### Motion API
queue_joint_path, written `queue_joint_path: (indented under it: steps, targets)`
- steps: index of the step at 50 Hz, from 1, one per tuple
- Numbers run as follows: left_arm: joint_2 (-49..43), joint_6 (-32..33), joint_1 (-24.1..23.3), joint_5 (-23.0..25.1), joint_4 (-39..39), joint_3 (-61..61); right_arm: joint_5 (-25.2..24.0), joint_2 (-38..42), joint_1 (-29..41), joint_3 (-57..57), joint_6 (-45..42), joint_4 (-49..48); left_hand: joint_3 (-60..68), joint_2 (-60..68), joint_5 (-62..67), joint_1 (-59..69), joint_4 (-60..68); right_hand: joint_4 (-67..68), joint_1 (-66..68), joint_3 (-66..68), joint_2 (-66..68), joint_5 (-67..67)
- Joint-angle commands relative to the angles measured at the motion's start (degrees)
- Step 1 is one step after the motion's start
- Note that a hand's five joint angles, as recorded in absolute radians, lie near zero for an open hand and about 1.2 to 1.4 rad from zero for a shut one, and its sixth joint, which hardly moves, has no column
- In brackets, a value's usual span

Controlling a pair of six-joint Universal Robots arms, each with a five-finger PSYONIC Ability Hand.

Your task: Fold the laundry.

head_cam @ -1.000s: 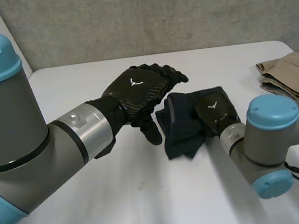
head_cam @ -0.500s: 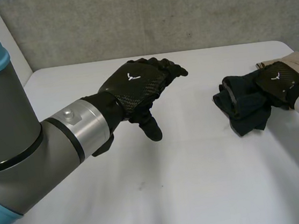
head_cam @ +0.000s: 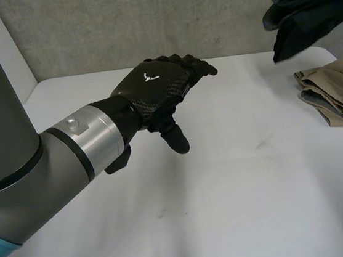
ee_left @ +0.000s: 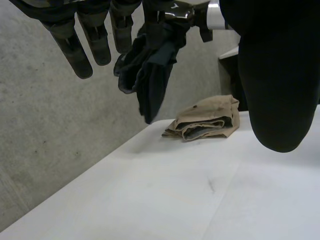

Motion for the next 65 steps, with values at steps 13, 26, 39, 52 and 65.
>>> queue_joint_path:
  steps: [13,26,39,52,65]
  targets:
    - [-0.4,-0.8,-0.3,-1.8,0.1,-0.3,-14.6,11.9,-12.6,8.4,-15.1,-1.1,-0.2,0.2,-0.8,0.5,0.2,12.0,28.1,12.2,13.5,24.2]
    - [-0.5,-0.8,-0.7,-1.9,0.1,0.0,-16.9,10.3,-18.2,16.3,-25.0,3.4,-0.2,0.2,-0.8,0.5,0.2,7.9,24.0,8.1,9.4,20.0]
    - [0.0,-0.8,-1.0,-1.9,0.0,0.1,-8.1,-4.0,-19.5,16.8,-24.7,20.0,-0.2,0.2,-0.8,0.5,0.2,-58.0,-41.9,-57.8,-56.5,-45.8]
    - [3.8,-2.3,-0.3,-5.6,0.1,0.2,13.1,-25.1,-3.6,26.7,-5.1,22.3,-0.2,0.2,-0.8,0.5,0.2,-58.0,-41.9,-57.8,-56.5,-45.8]
    - [10.5,-2.0,10.4,-21.7,2.7,-4.8,22.1,-43.7,15.0,51.2,6.7,17.6,-1.3,-0.9,-1.9,-0.5,-0.9,-58.0,-41.9,-57.8,-56.5,-45.8]
